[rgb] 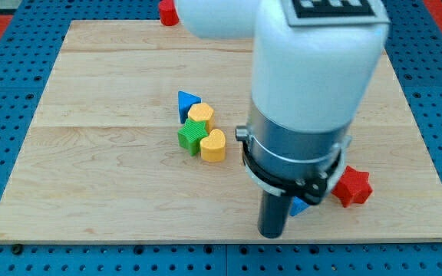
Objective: Push the blue cube into the group of blocks
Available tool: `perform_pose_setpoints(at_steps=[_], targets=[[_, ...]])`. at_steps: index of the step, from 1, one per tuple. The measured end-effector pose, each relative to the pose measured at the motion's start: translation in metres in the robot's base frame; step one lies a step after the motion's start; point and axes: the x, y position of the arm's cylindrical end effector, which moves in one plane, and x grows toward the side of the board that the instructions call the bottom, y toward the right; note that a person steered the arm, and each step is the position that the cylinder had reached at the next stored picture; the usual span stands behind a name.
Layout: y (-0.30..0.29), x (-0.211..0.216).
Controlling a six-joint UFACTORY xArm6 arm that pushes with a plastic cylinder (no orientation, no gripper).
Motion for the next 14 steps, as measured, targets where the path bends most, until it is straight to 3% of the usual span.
perform_pose_setpoints(at_steps=[2,4,8,12,13,14], targets=[[0.034,-0.009],[0.016,-0.029],[0.009,-0.117],[0.133,-0.145],[0.125,-0.151],[0.071,-0.151]])
